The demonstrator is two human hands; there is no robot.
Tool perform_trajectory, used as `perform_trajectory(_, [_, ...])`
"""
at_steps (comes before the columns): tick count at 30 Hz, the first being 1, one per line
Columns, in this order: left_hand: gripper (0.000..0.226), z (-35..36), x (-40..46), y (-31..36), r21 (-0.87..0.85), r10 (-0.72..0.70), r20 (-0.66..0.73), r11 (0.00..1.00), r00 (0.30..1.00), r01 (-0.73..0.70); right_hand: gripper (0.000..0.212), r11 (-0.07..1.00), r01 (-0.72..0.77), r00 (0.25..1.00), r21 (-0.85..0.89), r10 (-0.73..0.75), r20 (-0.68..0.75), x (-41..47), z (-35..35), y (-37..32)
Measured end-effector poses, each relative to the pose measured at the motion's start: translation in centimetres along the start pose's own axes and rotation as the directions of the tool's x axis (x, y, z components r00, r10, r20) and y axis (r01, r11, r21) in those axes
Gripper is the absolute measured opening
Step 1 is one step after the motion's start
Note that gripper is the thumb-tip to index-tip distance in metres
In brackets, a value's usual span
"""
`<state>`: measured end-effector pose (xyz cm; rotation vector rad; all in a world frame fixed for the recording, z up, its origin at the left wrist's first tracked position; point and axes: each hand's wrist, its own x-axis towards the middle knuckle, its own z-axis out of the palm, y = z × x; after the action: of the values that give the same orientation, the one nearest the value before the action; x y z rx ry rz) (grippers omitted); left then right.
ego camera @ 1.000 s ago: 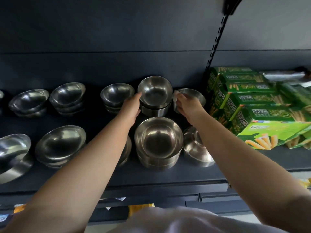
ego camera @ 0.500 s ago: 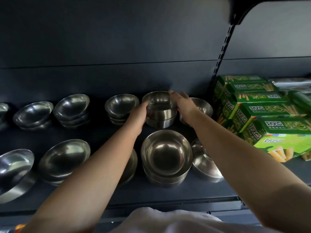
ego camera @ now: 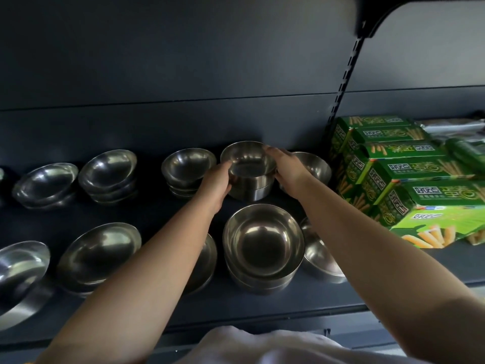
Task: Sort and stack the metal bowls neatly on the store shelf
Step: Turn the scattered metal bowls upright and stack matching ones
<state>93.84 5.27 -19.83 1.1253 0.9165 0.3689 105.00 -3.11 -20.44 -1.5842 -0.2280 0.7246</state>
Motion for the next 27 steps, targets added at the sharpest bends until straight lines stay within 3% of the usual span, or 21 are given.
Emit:
perform_trajectory(8, [0.041, -0.5, -0.5, -0.1, 0.035, -0.021, 0.03, 0.999, 0.999, 0.02, 0.029, 0.995, -0.092, 0.996, 0.039, 0.092, -0.011, -1.9, -0.9, -0.2])
perform_trajectory(14, [0.043, -1.7, -1.5, -0.3, 0.077, -0.011, 0.068, 0.997, 0.998, 0.006, 0.05, 0.982, -0.094, 0.972, -0.164, 0.055, -0.228, -5.1, -4.2, 0.1])
perform_trajectory(20, [0.031, -1.7, -4.3, 0.6, 0.164, 0.142, 0.175, 0.971, 0.974, -0.172, 0.034, 0.896, -0.084, 0.94, -0.437, -0.075, -0.333, -9.5, -8.7, 2.2])
perform_trajectory(24, [0.017, 0.0, -7.5, 0.8, 0.206, 0.273, 0.268, 0.921, 0.924, -0.332, 0.035, 0.812, -0.137, 0.958, -0.568, -0.038, -0.285, -11.2, -9.6, 3.6])
perform_trajectory(27, [0.02, 1.6, -10.0, 0.1, 0.262, 0.326, 0.303, 0.875, 0.895, -0.408, 0.037, 0.721, -0.155, 0.975, -0.675, 0.003, -0.222, -12.1, -10.2, 5.0])
